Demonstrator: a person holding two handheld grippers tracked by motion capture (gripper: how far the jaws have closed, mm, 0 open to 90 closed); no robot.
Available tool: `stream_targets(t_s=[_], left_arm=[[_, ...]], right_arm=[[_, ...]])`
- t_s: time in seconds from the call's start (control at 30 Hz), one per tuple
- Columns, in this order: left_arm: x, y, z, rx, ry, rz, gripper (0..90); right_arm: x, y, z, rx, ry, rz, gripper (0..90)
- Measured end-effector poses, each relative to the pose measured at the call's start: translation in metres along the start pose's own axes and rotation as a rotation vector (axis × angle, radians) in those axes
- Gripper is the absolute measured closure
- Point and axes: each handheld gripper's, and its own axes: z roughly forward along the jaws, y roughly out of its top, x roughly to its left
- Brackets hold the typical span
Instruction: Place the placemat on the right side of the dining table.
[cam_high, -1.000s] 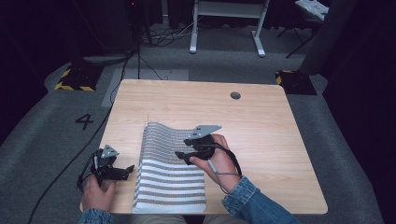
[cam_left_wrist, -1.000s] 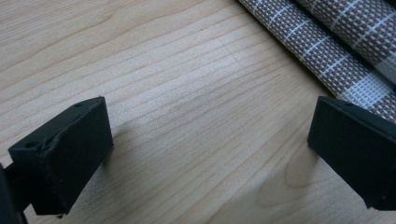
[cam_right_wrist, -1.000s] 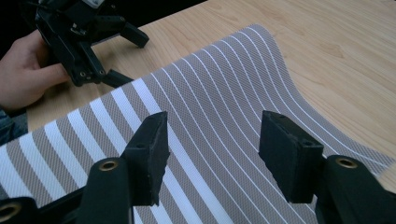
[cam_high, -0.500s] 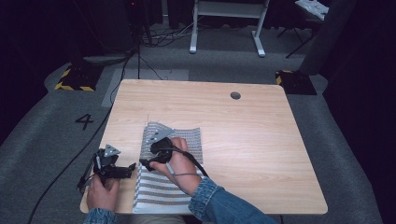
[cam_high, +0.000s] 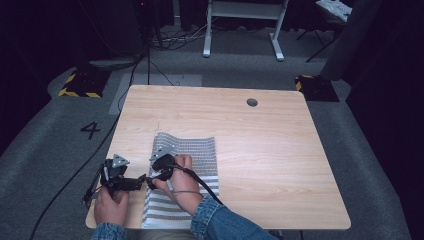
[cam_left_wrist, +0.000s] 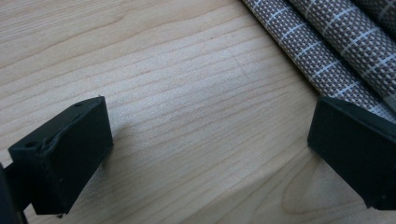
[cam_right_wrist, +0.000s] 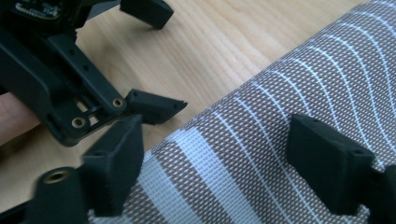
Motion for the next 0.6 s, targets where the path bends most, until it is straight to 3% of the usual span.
stream_targets(t_s=[0.1, 0.13, 0.27, 0.3, 0.37, 0.47, 0.57, 0.6], left_arm=[[-0.0018, 0.0009, 0.0008, -0.001, 0.013, -0.015, 0.0], [-0.0020, 0.0012, 0.0014, -0.004, 0.011, -0.016, 0.0], [-0.0024, 0.0014, 0.0016, -0.004, 0.016, -0.020, 0.0], [-0.0025, 0.0014, 0.0016, -0.004, 0.017, -0.020, 0.0], [-0.0028, 0.0015, 0.0016, -0.003, 0.022, -0.022, 0.0], [-0.0031, 0.0017, 0.0017, -0.002, 0.024, -0.025, 0.0], [-0.0062, 0.0032, 0.0034, -0.007, 0.037, -0.051, 0.0], [-0.0063, 0.0034, 0.0036, -0.007, 0.036, -0.050, 0.0]], right_arm=[[-0.0012, -0.0002, -0.0002, 0.019, 0.029, 0.001, 35.1], [-0.0017, -0.0005, 0.0005, 0.031, 0.071, 0.003, 49.9], [-0.0021, -0.0004, 0.0009, 0.034, 0.136, -0.009, 74.7], [-0.0010, -0.0008, 0.0010, 0.041, 0.144, 0.008, 75.6], [-0.0026, -0.0005, 0.0023, 0.034, 0.149, -0.026, 82.6], [-0.0021, -0.0009, 0.0009, 0.057, 0.142, -0.008, 87.9], [-0.0040, -0.0003, -0.0018, 0.033, 0.147, -0.041, 89.3], [-0.0026, 0.0002, -0.0048, 0.040, 0.145, -0.022, 89.5]])
